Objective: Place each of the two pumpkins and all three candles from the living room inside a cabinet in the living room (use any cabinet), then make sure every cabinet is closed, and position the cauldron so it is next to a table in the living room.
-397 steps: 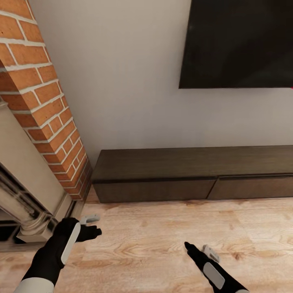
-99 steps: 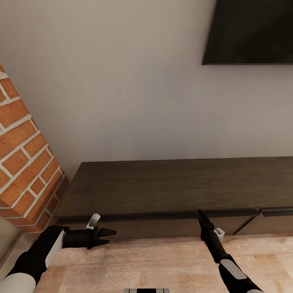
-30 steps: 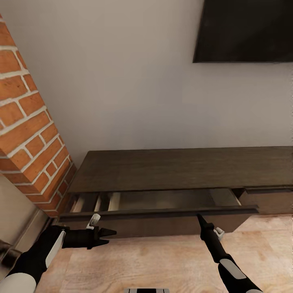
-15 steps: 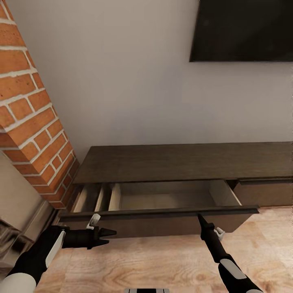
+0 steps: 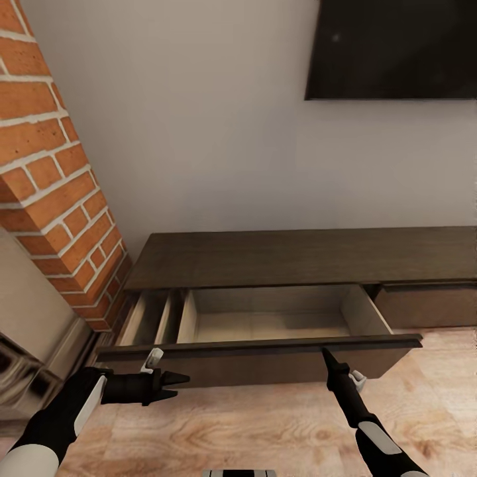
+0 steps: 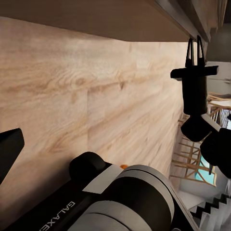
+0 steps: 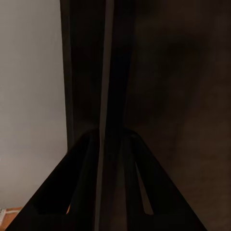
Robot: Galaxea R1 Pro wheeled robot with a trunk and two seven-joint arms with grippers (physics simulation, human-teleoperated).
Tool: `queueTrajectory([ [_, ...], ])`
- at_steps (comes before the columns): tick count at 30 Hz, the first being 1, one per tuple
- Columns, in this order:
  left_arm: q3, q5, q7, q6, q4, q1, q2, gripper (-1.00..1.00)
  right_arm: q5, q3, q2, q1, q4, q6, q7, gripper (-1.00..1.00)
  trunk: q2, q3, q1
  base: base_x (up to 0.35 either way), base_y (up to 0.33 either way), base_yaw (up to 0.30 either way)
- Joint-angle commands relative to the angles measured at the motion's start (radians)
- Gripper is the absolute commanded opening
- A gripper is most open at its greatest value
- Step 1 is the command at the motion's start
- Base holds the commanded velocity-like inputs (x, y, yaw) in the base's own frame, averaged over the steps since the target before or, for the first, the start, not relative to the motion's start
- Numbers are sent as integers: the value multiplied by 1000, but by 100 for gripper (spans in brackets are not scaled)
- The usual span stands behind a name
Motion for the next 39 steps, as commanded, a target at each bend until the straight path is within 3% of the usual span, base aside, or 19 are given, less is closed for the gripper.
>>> queueTrajectory([
  [1,0,0,0,0,0,0,0,100,6,17,1,0,-4,5,12,-100,0,0,0,-100,0,0],
  [39,0,0,0,0,0,0,0,100,6,17,1,0,-4,5,12,-100,0,0,0,-82,0,0],
])
